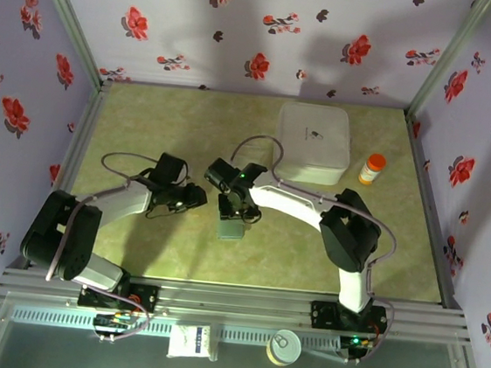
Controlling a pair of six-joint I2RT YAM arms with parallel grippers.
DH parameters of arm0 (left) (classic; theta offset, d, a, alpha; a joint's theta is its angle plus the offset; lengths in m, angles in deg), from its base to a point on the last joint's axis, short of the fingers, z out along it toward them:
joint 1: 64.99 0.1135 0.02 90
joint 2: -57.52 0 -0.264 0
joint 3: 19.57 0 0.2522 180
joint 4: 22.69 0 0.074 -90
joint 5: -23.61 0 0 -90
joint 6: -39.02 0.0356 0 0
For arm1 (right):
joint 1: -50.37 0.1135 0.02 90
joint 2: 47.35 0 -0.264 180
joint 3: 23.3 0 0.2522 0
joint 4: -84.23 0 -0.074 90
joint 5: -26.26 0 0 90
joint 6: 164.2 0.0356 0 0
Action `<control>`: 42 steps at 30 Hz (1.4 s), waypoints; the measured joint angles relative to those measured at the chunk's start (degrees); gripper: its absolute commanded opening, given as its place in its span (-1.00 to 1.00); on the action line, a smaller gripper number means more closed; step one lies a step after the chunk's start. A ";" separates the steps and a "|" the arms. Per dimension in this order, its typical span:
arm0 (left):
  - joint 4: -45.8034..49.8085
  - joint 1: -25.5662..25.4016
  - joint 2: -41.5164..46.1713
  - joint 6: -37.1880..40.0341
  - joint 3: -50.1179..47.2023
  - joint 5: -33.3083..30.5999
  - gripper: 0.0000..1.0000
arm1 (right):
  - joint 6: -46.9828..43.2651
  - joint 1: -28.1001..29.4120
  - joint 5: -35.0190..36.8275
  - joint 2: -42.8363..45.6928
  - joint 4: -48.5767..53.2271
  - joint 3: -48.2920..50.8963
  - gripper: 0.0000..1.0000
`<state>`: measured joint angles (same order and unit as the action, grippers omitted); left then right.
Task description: Take the credit cards out of the card holder
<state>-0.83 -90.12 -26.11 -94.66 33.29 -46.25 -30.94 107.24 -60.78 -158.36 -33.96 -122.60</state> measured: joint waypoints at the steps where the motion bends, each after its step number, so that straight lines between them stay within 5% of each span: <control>1: -0.44 -0.31 -0.13 -0.37 0.00 0.07 -0.48 | -0.26 -0.04 -0.17 -0.33 -0.04 0.00 -0.22; 14: -4.15 -2.08 -0.42 -3.28 -1.77 2.25 -0.61 | -1.73 -0.74 -2.38 -4.42 -1.46 0.63 -0.34; 33: -6.32 -8.11 -3.34 -6.27 -1.77 5.18 -0.76 | -0.63 -2.60 -6.67 -2.69 -6.27 3.65 -1.00; 42: -8.90 -8.57 -6.80 -7.26 -1.77 6.16 -0.91 | -0.66 -2.78 -6.32 -2.05 -6.60 4.31 -1.00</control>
<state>-9.72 -98.68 -32.91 -101.92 31.52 -40.08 -31.59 104.46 -67.10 -160.41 -40.56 -118.30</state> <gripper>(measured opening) 0.060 0.059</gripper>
